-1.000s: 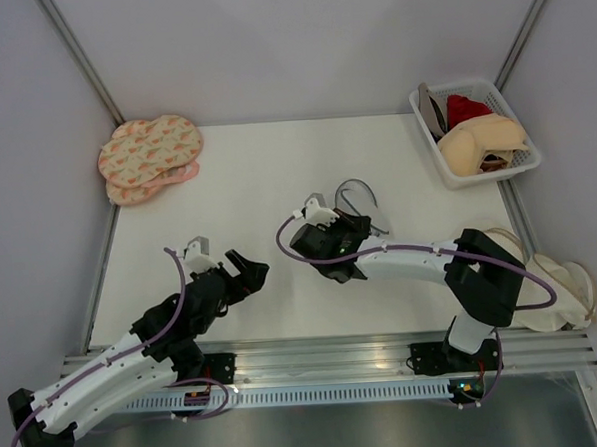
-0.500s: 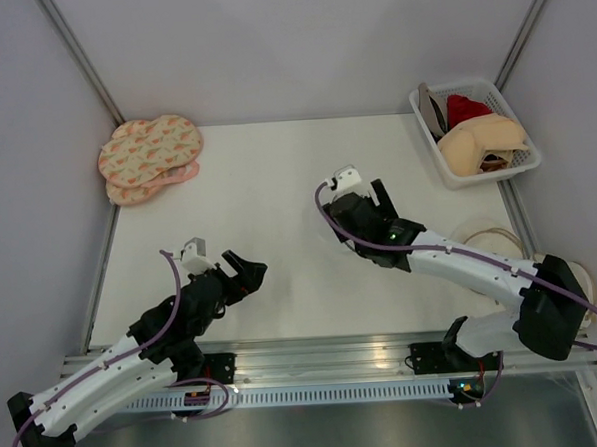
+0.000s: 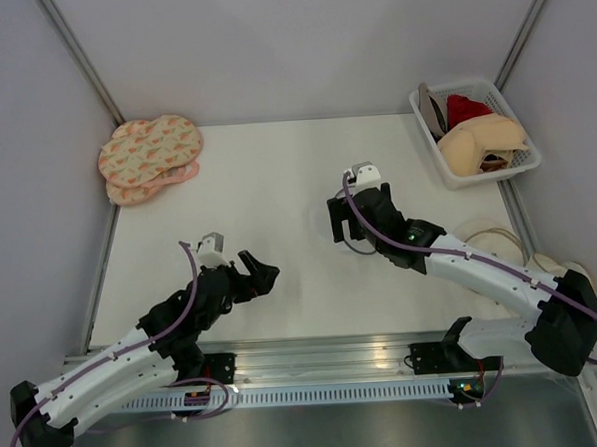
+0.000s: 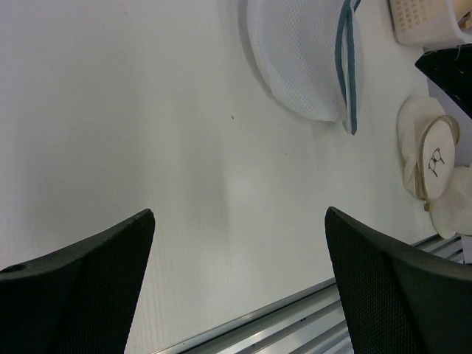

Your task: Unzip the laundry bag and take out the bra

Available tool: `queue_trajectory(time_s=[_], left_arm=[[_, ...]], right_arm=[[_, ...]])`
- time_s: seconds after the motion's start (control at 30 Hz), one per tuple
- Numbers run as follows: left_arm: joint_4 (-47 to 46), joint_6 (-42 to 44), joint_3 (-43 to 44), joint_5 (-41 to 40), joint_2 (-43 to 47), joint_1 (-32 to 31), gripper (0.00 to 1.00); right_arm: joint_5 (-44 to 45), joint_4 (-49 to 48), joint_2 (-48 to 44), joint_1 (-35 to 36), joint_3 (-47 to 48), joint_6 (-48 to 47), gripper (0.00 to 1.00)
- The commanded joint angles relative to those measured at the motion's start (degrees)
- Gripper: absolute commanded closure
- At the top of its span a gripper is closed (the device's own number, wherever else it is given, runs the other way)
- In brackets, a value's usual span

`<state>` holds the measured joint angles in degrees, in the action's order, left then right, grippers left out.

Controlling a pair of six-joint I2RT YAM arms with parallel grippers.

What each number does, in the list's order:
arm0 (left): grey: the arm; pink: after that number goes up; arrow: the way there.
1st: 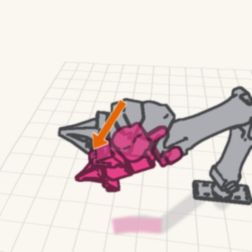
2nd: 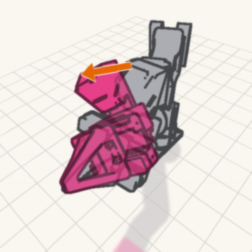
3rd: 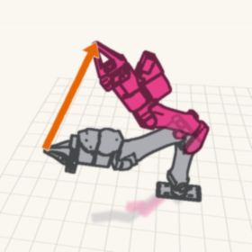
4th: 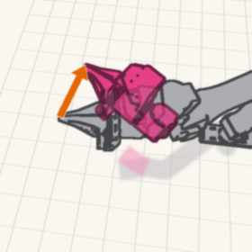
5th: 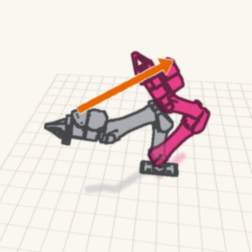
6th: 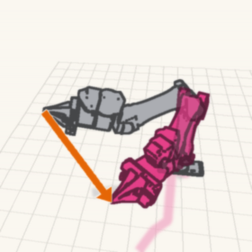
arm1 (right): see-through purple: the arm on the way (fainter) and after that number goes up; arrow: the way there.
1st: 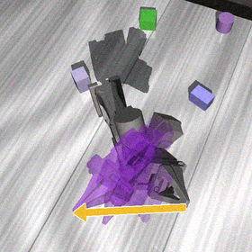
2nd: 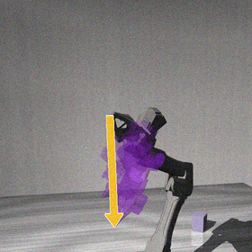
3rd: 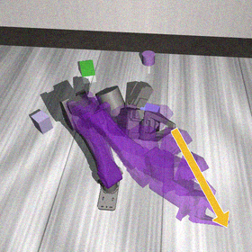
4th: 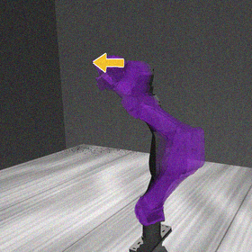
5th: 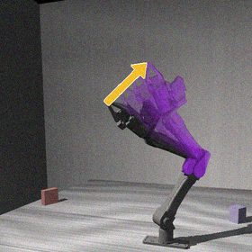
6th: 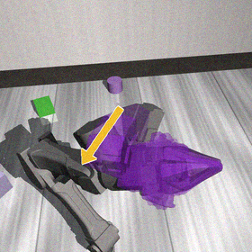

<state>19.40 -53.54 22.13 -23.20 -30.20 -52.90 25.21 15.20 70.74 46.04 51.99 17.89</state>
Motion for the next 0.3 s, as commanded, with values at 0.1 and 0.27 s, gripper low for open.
queue_trajectory(time_s=[0.1,0.27], left_arm=[[-7.53,6.25,0.37,4.66,-2.41,-0.09,0.00],[-10.07,7.04,-0.95,5.27,-2.50,-0.09,0.00]], right_arm=[[-9.91,-3.59,1.33,-0.87,0.14,3.11,0.02],[-12.39,-6.93,-1.57,-0.87,-2.06,4.35,0.02]])
